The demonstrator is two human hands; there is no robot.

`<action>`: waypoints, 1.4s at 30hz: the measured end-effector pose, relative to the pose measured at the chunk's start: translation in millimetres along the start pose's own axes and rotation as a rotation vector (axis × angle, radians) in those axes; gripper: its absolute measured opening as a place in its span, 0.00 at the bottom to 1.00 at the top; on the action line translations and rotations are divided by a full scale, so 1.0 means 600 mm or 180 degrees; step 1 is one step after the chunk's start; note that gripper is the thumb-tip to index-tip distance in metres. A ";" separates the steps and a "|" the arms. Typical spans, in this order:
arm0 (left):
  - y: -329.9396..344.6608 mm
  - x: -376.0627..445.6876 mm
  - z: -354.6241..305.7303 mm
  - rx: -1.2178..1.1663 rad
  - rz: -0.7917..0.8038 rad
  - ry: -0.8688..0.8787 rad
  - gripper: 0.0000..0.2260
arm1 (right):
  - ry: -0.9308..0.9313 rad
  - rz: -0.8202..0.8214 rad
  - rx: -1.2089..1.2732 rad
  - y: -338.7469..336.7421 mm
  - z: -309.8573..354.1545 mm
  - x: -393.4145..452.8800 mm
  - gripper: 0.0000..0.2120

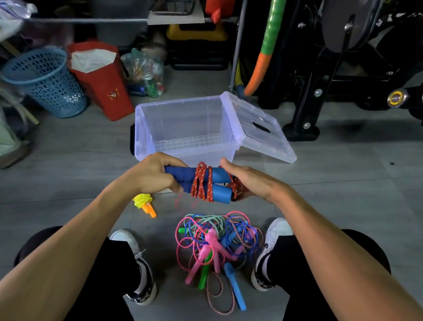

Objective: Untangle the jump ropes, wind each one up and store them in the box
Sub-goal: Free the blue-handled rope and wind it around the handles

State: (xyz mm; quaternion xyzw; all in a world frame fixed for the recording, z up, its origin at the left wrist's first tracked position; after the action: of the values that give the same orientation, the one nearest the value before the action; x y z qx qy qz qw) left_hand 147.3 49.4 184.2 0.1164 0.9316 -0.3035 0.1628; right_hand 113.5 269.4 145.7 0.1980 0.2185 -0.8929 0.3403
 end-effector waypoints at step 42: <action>-0.004 0.012 0.033 0.1841 -0.0939 -0.0520 0.07 | -0.0923 -0.0368 -0.0929 0.004 0.082 -0.068 0.11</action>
State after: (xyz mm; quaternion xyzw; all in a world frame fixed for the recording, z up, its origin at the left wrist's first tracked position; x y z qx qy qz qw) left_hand 144.6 36.1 167.7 -0.0030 0.7976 -0.5839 0.1514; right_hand 133.0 262.9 206.3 0.0032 0.3053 -0.8889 0.3414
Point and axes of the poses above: each hand's wrist, its own x-axis towards the middle knuckle, its own y-axis out of the palm, z = x × y, the point moved 4 cm from there along x, towards the middle knuckle
